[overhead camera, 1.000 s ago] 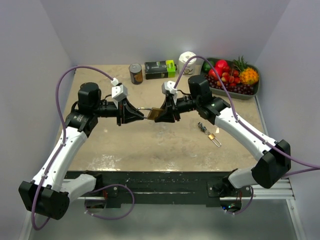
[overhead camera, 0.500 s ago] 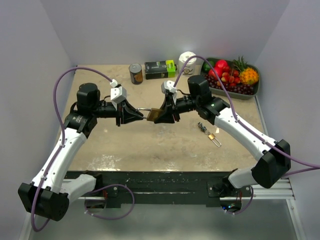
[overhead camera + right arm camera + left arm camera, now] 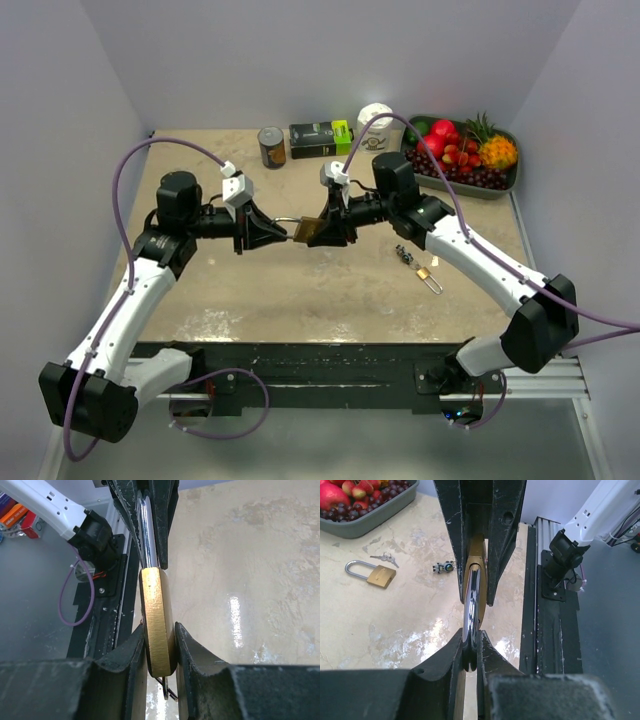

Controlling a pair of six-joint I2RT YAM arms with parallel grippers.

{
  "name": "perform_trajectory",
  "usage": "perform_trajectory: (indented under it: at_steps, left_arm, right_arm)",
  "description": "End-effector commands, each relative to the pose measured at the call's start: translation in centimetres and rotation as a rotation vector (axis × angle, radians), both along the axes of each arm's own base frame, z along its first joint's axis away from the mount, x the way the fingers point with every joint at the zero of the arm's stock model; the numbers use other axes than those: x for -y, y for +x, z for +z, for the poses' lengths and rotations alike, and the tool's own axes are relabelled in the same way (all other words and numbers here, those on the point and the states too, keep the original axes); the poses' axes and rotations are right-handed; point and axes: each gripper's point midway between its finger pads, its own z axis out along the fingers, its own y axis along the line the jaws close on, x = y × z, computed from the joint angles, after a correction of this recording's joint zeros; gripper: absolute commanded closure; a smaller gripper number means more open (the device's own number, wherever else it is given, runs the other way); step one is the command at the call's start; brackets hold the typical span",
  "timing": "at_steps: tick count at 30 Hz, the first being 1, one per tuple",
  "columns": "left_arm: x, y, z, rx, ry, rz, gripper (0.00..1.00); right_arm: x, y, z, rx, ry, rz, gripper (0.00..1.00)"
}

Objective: Lock with the key
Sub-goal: Lock the lock.

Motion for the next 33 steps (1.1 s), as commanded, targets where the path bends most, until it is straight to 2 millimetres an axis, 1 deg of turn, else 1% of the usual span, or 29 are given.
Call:
perform_trajectory:
  at_steps: [1, 3, 4, 7, 10, 13, 16, 18, 24, 28, 33]
  left_arm:
    - [2.1, -1.5, 0.0, 0.003, -0.043, -0.102, 1.00]
    - [2.5, -1.6, -0.1, 0.012, -0.044, -0.110, 1.00]
    - [2.6, -1.7, -0.2, -0.016, -0.045, -0.109, 1.00]
    - [2.9, -2.1, -0.7, -0.030, -0.042, -0.123, 1.00]
    - [3.1, -2.2, -1.1, -0.029, -0.042, -0.133, 1.00]
    - [3.5, -2.3, -1.5, -0.025, -0.043, -0.148, 1.00]
    - [4.1, -2.5, -1.9, -0.028, -0.041, -0.172, 1.00]
    - [4.5, -2.4, -1.8, -0.007, -0.049, -0.189, 1.00]
    - [5.3, -2.9, -2.4, -0.022, -0.050, -0.223, 1.00]
    - [5.9, -3.1, -2.0, -0.006, -0.074, -0.234, 1.00]
    - [6.1, -3.1, -1.7, -0.006, -0.084, -0.235, 1.00]
  right_arm:
    - [-3.2, -0.4, 6.6, 0.206, 0.196, 0.021, 1.00]
    - [-3.5, -0.4, 6.9, 0.218, 0.203, 0.014, 1.00]
    - [-3.5, -0.3, 6.8, 0.219, 0.201, 0.011, 1.00]
    - [-3.6, -0.3, 7.0, 0.224, 0.210, 0.017, 1.00]
    - [-3.8, -1.1, 7.0, 0.209, 0.219, 0.067, 1.00]
    - [-4.3, -2.1, 7.4, 0.207, 0.236, 0.108, 1.00]
    - [-4.8, -3.5, 8.4, 0.233, 0.265, 0.141, 1.00]
    - [-5.2, -4.1, 9.1, 0.243, 0.284, 0.159, 1.00]
    - [-5.7, -4.8, 10.7, 0.212, 0.333, 0.173, 1.00]
    - [-6.3, -5.4, 10.7, 0.199, 0.346, 0.194, 1.00]
    - [-6.9, -5.9, 10.1, 0.183, 0.343, 0.221, 1.00]
